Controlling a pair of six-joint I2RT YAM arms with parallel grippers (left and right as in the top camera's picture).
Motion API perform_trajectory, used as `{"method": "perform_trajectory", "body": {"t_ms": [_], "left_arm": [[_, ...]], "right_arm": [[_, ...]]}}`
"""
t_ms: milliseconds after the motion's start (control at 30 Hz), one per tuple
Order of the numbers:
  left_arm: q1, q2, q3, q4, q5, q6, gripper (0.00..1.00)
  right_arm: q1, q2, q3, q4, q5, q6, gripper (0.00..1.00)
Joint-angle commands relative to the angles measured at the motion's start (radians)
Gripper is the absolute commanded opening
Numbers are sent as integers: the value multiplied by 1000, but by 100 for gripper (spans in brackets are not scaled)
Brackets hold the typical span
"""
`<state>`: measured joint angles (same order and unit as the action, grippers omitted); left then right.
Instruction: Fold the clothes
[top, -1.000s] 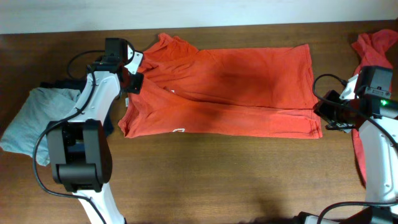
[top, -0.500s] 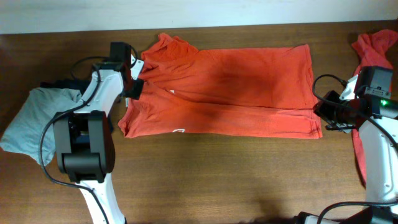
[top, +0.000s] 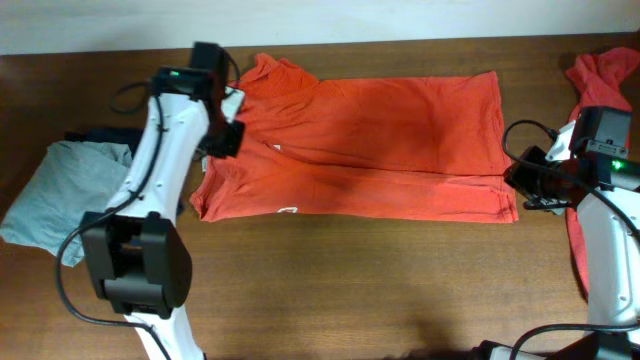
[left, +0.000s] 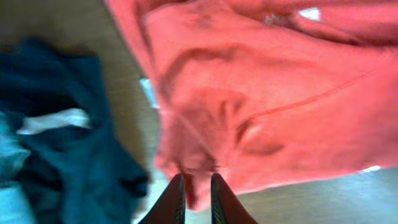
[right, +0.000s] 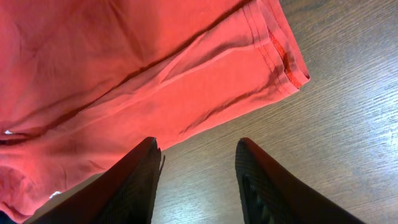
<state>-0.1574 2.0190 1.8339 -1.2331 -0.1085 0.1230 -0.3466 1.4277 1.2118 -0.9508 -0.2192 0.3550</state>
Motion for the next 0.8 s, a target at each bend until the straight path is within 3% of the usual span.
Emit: {"method": "perform_trajectory", "body": {"t_ms": [0,333,467,767], "left_arm": [[-32,-3,-119,2,16,-98,15],[-67,-3,-447,282,-19,-137,11],[-18,-3,-472,322,-105,-225,10],[95,-3,-472,360,-95,-246,10]], "right_arm": [[-6,-8,10,0,13,-10,43],[-6,-8,10,0,13,-10,43],[-6,-8,10,-2,13,-11,43],[-6,-6,6,-3,21,-10,43]]}}
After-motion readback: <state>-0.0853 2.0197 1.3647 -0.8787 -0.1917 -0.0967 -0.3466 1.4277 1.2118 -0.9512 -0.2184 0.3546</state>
